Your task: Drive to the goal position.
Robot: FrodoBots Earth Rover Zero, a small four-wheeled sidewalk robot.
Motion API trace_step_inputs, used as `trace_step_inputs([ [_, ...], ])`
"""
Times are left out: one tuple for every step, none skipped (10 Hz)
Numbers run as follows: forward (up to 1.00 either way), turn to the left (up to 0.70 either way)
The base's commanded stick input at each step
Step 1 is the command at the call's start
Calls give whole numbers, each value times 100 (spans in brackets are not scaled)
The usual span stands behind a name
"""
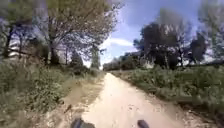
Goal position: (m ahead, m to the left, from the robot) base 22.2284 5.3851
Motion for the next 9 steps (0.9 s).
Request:
trace_step_inputs([
  [100,-40],
  [100,-40],
  [100,-40],
  [100,-16],
  [100,0],
  [100,0],
  [100,0],
  [100,0],
  [100,0],
])
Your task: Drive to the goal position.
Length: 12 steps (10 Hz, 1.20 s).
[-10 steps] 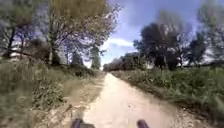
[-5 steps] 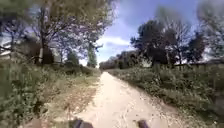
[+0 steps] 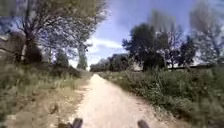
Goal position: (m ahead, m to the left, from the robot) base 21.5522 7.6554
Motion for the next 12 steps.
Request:
trace_step_inputs([
  [100,0],
  [100,0],
  [100,0],
  [100,0],
  [100,0],
  [100,0],
  [100,0],
  [100,0],
  [100,0],
  [100,0],
  [100,0],
  [100,0],
])
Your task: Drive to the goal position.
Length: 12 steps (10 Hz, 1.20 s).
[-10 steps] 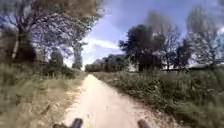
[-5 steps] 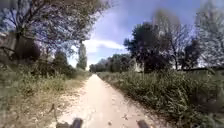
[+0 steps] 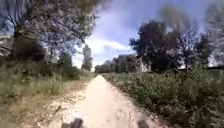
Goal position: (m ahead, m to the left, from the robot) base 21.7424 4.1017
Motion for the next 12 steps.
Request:
trace_step_inputs([
  [100,0],
  [100,0],
  [100,0],
  [100,0],
  [100,0],
  [100,0],
  [100,0],
  [100,0],
  [100,0],
  [100,0],
  [100,0],
  [100,0],
])
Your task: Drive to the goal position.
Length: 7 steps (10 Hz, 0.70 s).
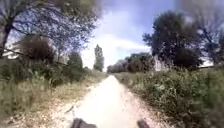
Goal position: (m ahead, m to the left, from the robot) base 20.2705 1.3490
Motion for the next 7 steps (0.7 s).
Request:
trace_step_inputs([
  [100,0],
  [100,0],
  [100,0],
  [100,0],
  [100,0],
  [100,0],
  [100,0],
])
